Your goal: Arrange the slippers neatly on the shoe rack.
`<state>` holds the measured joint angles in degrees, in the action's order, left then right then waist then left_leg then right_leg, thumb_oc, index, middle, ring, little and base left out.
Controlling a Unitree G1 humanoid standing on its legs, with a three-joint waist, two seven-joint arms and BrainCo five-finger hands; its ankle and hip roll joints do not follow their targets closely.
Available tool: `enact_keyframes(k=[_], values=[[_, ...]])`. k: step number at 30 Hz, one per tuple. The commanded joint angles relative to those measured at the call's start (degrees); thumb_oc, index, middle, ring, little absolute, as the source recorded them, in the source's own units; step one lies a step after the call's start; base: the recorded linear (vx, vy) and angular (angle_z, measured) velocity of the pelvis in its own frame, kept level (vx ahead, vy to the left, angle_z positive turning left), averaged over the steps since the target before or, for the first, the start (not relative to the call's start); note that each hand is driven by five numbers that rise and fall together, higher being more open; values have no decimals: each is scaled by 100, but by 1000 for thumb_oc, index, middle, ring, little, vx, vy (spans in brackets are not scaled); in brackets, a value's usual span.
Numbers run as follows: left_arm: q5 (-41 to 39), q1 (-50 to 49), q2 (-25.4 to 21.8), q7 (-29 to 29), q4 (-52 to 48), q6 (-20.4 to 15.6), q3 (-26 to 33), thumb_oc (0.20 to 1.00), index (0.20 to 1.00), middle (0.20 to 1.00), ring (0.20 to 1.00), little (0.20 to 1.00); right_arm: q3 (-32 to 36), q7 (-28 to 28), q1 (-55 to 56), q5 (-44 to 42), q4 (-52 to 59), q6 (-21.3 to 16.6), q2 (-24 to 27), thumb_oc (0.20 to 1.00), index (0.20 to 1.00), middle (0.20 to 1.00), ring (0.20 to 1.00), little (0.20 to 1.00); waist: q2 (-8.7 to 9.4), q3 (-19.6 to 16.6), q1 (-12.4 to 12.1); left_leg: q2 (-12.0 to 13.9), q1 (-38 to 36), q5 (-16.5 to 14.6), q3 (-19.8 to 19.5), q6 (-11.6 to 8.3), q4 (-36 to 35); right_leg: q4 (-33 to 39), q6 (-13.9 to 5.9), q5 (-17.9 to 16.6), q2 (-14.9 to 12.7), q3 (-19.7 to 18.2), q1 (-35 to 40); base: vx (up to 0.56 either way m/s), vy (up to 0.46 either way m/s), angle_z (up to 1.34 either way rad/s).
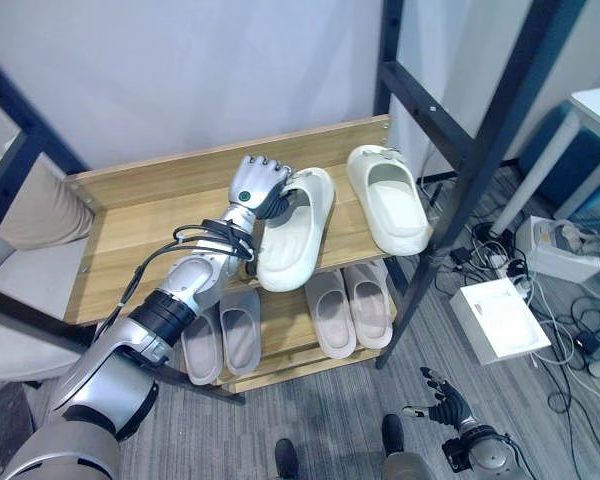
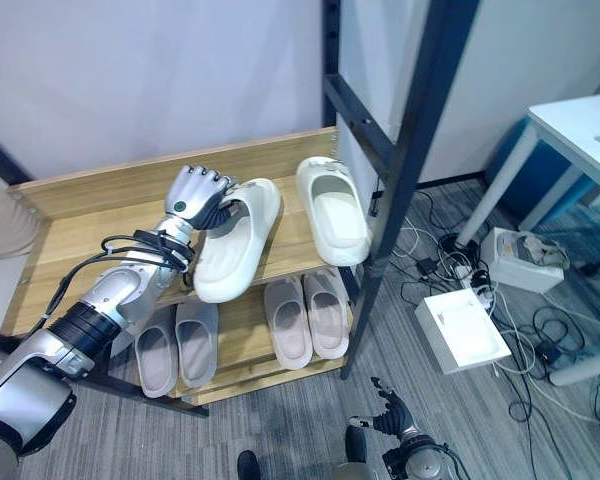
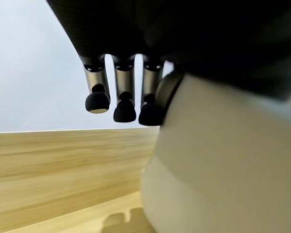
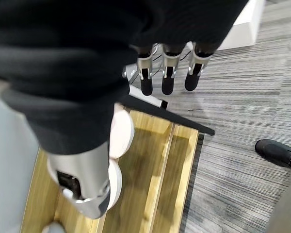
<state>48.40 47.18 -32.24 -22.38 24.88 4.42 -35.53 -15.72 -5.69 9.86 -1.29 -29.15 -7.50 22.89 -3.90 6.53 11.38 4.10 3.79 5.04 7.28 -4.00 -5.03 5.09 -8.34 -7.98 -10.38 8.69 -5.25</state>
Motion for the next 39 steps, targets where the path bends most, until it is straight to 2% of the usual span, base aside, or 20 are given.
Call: enact_keyframes(k=[1, 10, 11, 12, 19, 27, 34, 38, 39], values=[[-80, 1145, 34, -118, 1043, 131, 24, 200, 200, 200, 200, 200, 229, -146, -157, -253, 364, -265, 207, 1000, 1000, 1000, 1000, 1000, 87, 160, 137, -55, -437, -515, -23, -5, 3, -42, -226, 570, -2, 112, 456, 7, -17, -10], [-382, 1330, 182, -137, 1829, 286, 21, 200, 200, 200, 200, 200, 435, -175, -4, -320, 549, -308, 306, 1000, 1000, 1000, 1000, 1000, 32, 166, 321, 38, -517, -516, 179, -51, 3, -44, -204, 581, 82, -82, 387, 17, -37, -14], [-408, 1343, 176, -137, 1878, 328, 56, 925, 925, 925, 925, 925, 436, -173, 23, -320, 555, -311, 298, 1000, 1000, 1000, 1000, 1000, 31, 161, 320, 59, -531, -514, 184, -58, 3, -44, -199, 587, 98, -83, 395, 17, -50, -5], [-412, 1337, 178, -121, 1878, 333, 75, 1000, 1000, 1000, 1000, 1000, 448, -177, 24, -325, 546, -310, 290, 1000, 1000, 1000, 1000, 1000, 31, 158, 317, 61, -535, -514, 176, -62, 3, -41, -196, 597, 101, -70, 405, 13, -49, -4], [-259, 1254, 111, 77, 1440, 288, 146, 1000, 1000, 1000, 1000, 1000, 421, -133, 71, -292, 535, -286, 202, 1000, 1000, 1000, 1000, 1000, 50, 124, 190, 52, -530, -501, 10, -64, 3, -29, -171, 643, 99, 120, 545, -3, -14, 2], [50, 776, -333, 477, -54, 69, 536, 1000, 1000, 1000, 1000, 1000, 422, -2, 66, -305, 485, -161, 34, 1000, 1000, 1000, 1000, 1000, 131, 39, -91, 15, -542, -517, -212, -36, 3, -12, -144, 693, 90, 360, 735, -3, -7, 11], [14, 390, -512, 664, -848, -67, 938, 1000, 1000, 1000, 1000, 1000, 396, 92, 40, -293, 448, -75, -42, 1000, 1000, 1000, 1000, 1000, 184, 12, -248, -18, -531, -524, -317, -18, 3, -9, -126, 709, 83, 454, 792, -14, 6, 11], [-520, -2, -409, 738, -1191, -203, 1299, 1000, 1000, 1000, 1000, 1000, 402, 128, 16, -281, 427, -27, -98, 1000, 1000, 1000, 1000, 1000, 209, 6, -326, -29, -524, -510, -373, -8, 3, -9, -116, 717, 81, 497, 823, -21, 9, 13], [-1280, -356, -192, 720, -1314, -359, 1640, 1000, 1000, 1000, 1000, 1000, 421, 144, 20, -276, 377, 22, -170, 1000, 1000, 1000, 1000, 1000, 228, 15, -395, -43, -513, -493, -404, 2, 3, -9, -107, 709, 74, 528, 835, -15, 6, 6]])
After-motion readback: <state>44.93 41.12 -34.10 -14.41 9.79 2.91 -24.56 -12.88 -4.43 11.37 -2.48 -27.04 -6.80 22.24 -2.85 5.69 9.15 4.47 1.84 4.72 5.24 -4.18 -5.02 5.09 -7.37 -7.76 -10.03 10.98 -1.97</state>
